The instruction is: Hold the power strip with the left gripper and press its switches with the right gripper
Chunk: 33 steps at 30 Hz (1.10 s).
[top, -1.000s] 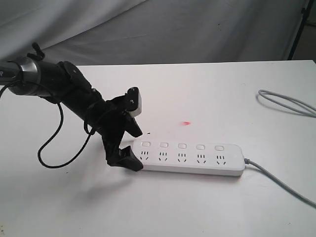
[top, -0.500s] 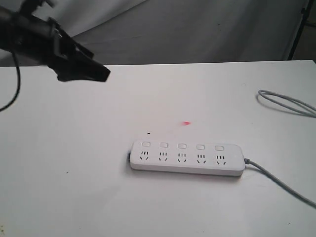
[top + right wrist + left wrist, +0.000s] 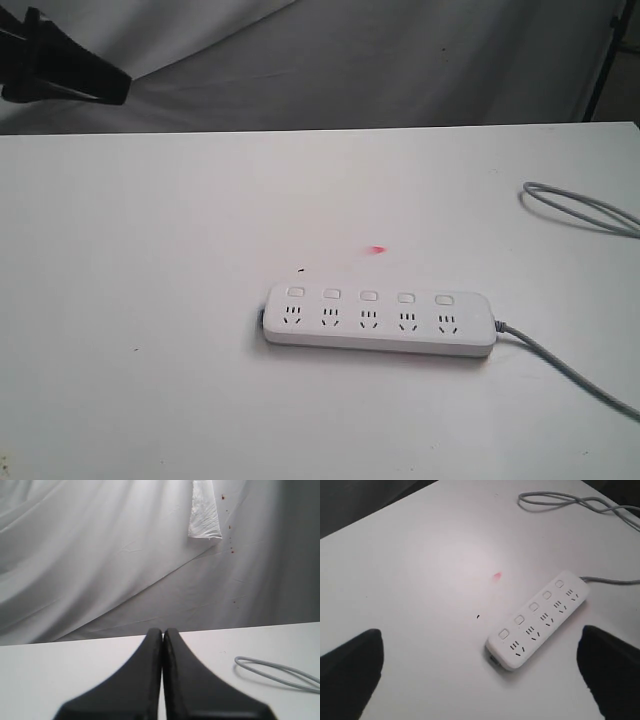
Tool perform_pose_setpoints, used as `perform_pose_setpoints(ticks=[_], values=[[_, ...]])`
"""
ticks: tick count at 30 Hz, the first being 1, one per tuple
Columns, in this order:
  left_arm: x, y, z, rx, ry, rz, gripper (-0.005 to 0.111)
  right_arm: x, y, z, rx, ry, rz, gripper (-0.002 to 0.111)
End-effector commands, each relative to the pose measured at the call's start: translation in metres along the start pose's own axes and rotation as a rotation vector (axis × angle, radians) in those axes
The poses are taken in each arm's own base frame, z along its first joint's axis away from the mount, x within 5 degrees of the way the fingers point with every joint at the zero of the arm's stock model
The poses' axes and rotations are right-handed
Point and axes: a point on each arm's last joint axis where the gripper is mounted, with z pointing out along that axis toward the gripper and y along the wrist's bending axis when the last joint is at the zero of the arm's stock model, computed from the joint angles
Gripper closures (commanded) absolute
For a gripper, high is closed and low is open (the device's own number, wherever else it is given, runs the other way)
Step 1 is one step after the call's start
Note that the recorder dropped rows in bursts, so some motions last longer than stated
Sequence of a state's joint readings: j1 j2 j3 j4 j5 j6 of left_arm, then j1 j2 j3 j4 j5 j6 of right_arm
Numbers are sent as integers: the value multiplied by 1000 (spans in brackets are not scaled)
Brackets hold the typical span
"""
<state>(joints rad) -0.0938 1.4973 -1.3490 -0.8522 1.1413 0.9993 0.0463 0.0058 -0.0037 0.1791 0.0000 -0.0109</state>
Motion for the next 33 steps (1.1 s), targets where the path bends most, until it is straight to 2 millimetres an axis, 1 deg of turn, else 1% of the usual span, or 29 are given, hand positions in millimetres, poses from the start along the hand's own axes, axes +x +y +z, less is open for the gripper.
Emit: perform_pose_setpoints(ticks=[1,4,5,8,14,17,19,22,24,27,30,31,32,33], values=[[-2,-4,-4,16,-13,-31,43,1,0,0,-5,-1,-8,108],[-4,-9,-4,78,-34,-51,94,1,0,0,-5,-1,-8,108],[-5,-11,-4,101,-43,-53,106,1,0,0,-5,-1,-8,108],[-7,-12,-4,112,-58,-81,105,1,0,0,-5,-1,-8,108],[-4,-10,-4,83,-33,-66,105,1,0,0,-5,-1,-8,108],[-1,-9,-6,47,11,-74,105,1,0,0,-5,-1,-8,108],[5,-9,-12,-32,83,-132,105,1,0,0,-5,-1,-8,108],[13,-19,-40,-232,158,-257,105,1,0,0,-5,-1,-8,108],[16,-30,-61,-347,156,-294,105,1,0,0,-5,-1,-8,108],[17,-48,-95,-526,92,-237,105,1,0,0,-5,-1,-8,108],[18,-73,-130,-681,-17,-162,105,1,0,0,-5,-1,-8,108],[20,-81,-141,-727,-48,-140,105,1,0,0,-5,-1,-8,108],[28,-96,-157,-815,-132,-120,105,1,0,0,-5,-1,-8,108],[33,-101,-161,-844,-166,-118,105,1,0,0,-5,-1,-8,108]])
